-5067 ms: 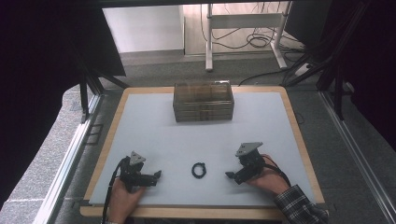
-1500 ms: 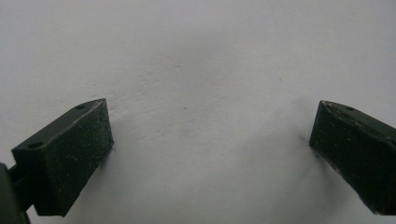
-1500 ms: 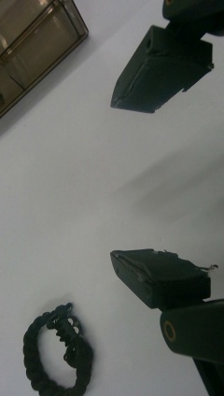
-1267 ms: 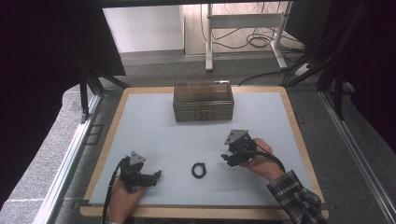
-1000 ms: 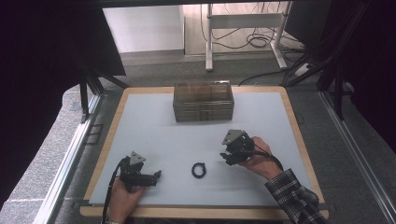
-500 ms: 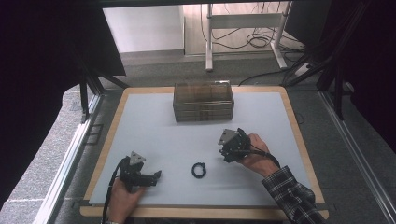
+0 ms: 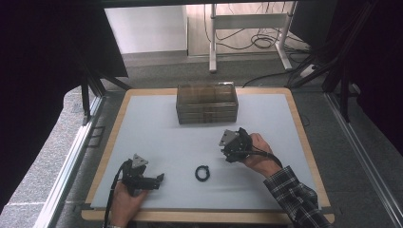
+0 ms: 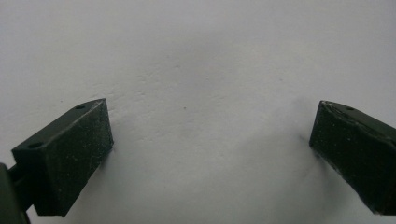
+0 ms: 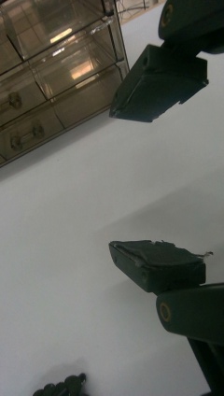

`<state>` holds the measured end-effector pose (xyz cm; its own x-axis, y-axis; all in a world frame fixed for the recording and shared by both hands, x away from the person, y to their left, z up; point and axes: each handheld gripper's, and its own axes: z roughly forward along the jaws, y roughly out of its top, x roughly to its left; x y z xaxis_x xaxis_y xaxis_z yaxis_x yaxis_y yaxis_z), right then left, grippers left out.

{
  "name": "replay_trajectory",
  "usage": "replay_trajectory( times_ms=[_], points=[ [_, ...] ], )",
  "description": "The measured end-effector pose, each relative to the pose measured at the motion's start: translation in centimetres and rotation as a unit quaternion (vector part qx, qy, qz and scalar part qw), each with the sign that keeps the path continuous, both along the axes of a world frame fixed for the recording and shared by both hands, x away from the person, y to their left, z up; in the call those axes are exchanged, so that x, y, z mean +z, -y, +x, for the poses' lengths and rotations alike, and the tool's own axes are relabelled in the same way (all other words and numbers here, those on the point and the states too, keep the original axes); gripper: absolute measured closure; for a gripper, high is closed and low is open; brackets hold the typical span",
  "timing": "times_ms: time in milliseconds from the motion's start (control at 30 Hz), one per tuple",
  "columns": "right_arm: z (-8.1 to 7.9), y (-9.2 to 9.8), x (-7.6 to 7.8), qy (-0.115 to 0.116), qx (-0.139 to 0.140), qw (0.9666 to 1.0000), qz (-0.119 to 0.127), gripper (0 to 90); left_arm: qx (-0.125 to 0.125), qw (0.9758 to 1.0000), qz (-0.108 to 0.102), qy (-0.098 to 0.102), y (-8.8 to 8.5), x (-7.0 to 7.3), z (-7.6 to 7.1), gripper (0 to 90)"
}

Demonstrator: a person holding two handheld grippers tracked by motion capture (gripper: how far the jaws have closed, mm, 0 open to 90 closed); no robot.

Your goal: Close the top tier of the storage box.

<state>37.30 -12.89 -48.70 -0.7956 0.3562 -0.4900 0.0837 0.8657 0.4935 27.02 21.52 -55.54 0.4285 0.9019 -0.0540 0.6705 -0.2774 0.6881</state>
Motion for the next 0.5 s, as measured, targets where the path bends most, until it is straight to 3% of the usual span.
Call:
replay_trajectory(
  times_ms=[500],
  points=[
    [0.4, -1.1, 0.1, 0.042, 0.005, 0.9987, -0.029, 29.8, 0.000, 1.0000, 0.000, 0.000, 0.0, 0.0, 0.0, 0.0]
  ],
)
